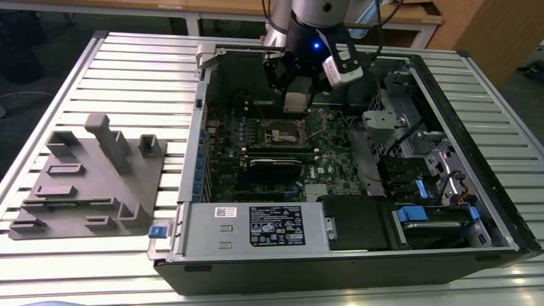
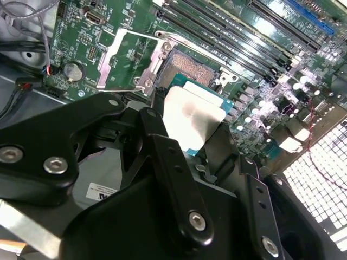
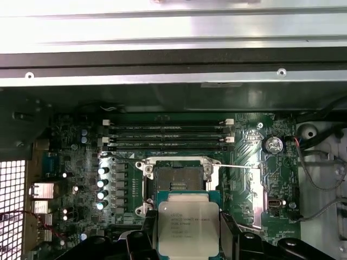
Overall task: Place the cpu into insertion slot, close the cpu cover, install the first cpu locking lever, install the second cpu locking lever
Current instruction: 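Place the cpu into insertion slot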
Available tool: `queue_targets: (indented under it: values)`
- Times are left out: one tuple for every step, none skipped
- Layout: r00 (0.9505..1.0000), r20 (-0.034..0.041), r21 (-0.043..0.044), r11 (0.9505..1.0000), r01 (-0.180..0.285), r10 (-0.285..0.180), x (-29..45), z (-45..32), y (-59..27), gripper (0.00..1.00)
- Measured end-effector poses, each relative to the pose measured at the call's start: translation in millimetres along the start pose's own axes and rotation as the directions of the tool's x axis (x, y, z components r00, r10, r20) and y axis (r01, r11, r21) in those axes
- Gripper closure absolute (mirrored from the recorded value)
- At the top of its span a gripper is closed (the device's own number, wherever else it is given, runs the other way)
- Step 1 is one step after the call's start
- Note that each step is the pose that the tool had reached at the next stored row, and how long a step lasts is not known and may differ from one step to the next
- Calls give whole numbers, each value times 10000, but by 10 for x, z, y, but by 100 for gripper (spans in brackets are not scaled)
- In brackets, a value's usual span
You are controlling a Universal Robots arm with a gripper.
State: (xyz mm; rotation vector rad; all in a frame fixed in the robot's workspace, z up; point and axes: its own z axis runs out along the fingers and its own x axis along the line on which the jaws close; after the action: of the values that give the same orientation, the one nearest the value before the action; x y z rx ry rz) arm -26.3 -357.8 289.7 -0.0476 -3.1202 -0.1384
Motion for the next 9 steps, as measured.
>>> queue_targets:
  values:
    - [10000, 5, -1, 10000, -54, 54, 0, 3, 0, 46]
    - [9999, 12, -3, 9999, -133, 133, 0, 6, 0, 46]
    - [9997, 22, -5, 9997, -237, 237, 0, 9, -1, 46]
    - [9994, 32, -8, 9994, -355, 355, 0, 12, -1, 46]
    - [9988, 43, -10, 9988, -487, 487, 0, 16, -1, 46]
    - [9979, 57, -14, 9979, -642, 642, 0, 19, -2, 46]
    - [9967, 72, -19, 9967, -814, 814, 0, 23, -2, 46]
    - [9950, 87, -22, 9951, -993, 993, 0, 26, -2, 46]
    - [9931, 102, -28, 9931, -1169, 1169, -1, 30, -2, 46]
